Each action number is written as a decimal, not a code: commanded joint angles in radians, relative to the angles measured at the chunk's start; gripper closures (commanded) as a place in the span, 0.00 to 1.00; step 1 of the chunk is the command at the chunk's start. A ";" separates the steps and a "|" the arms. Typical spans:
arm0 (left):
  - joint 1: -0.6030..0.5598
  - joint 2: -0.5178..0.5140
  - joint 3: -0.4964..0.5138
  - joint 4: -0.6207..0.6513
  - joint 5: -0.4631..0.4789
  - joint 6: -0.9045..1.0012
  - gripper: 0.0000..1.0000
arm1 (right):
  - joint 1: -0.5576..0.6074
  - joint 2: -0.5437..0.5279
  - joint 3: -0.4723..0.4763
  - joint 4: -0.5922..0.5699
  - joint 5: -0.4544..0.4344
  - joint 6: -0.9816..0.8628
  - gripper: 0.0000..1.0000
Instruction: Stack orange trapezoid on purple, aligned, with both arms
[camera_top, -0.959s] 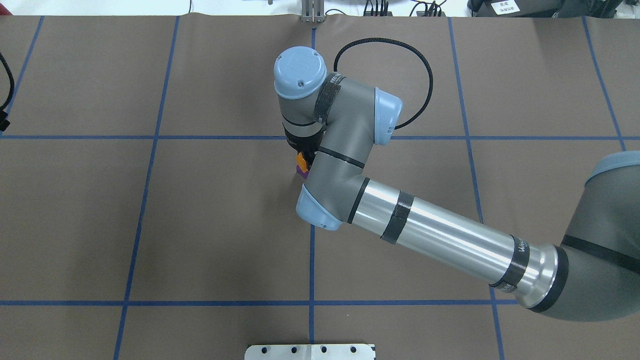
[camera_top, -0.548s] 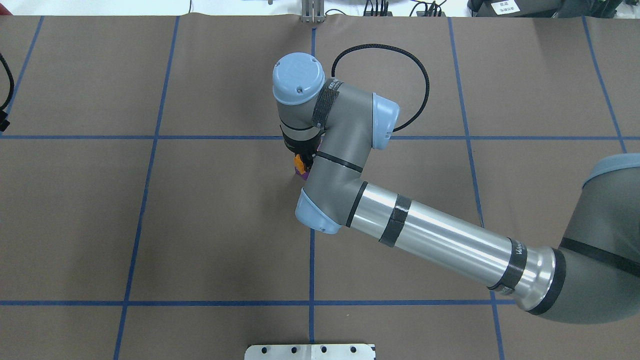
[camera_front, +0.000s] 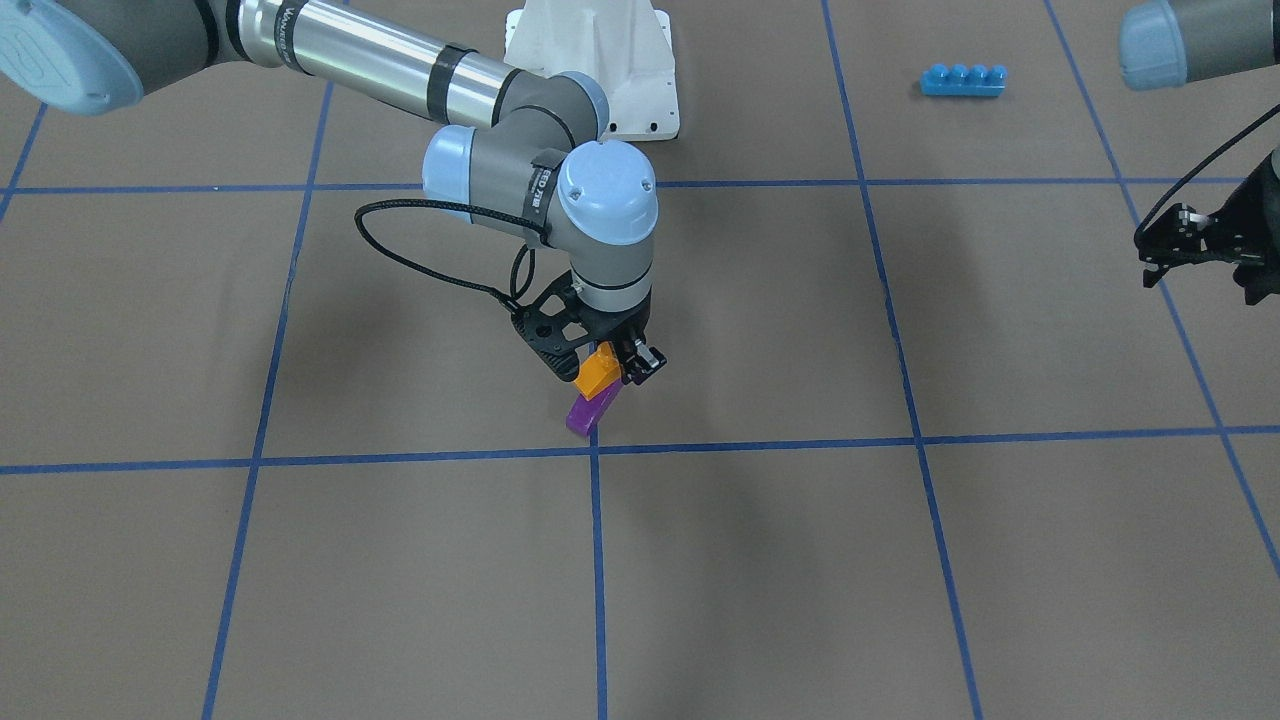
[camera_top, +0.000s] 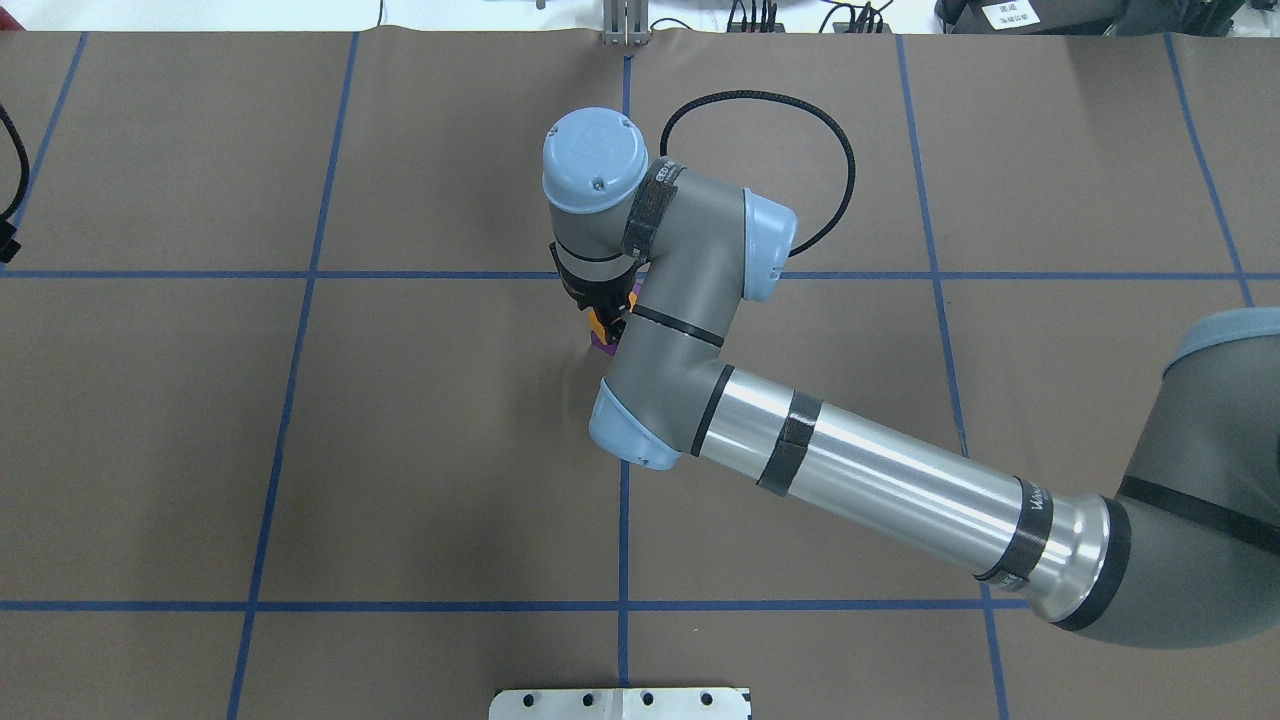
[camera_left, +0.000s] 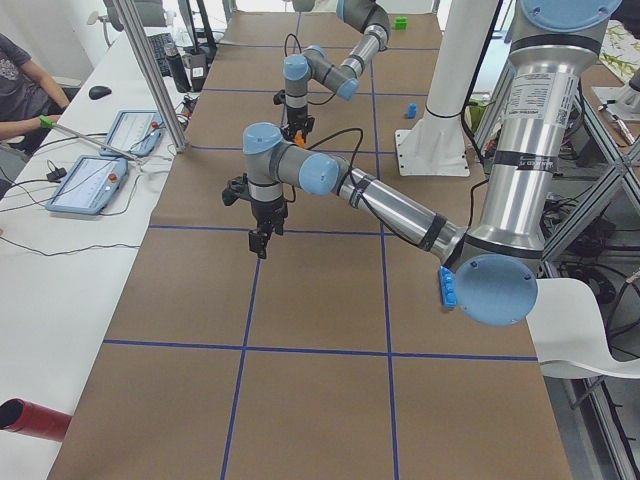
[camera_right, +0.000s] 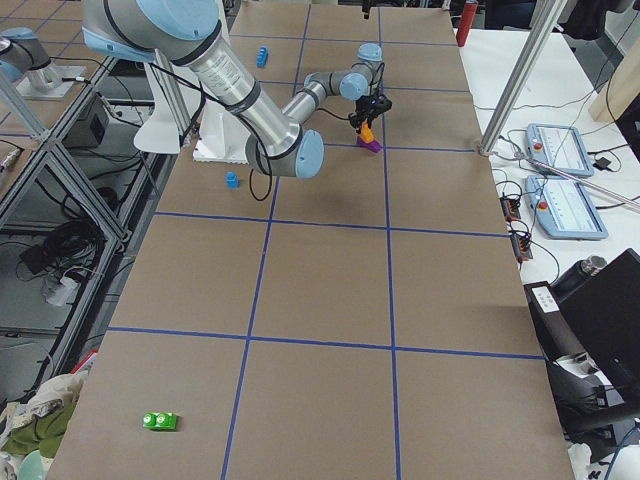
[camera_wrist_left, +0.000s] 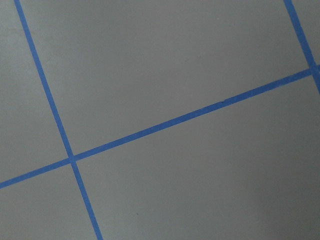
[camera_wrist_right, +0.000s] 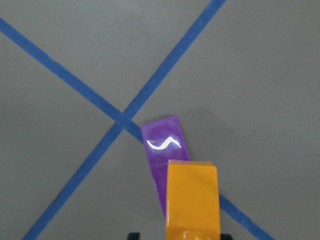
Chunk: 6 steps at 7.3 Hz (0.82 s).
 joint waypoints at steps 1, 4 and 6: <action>0.001 0.001 -0.001 -0.002 0.000 -0.001 0.00 | 0.013 0.002 0.032 -0.004 0.012 -0.009 0.00; 0.000 0.001 0.001 -0.005 -0.002 0.013 0.00 | 0.120 0.000 0.273 -0.277 0.096 -0.175 0.00; -0.011 0.067 -0.030 -0.052 -0.011 0.025 0.00 | 0.195 -0.074 0.551 -0.582 0.096 -0.574 0.00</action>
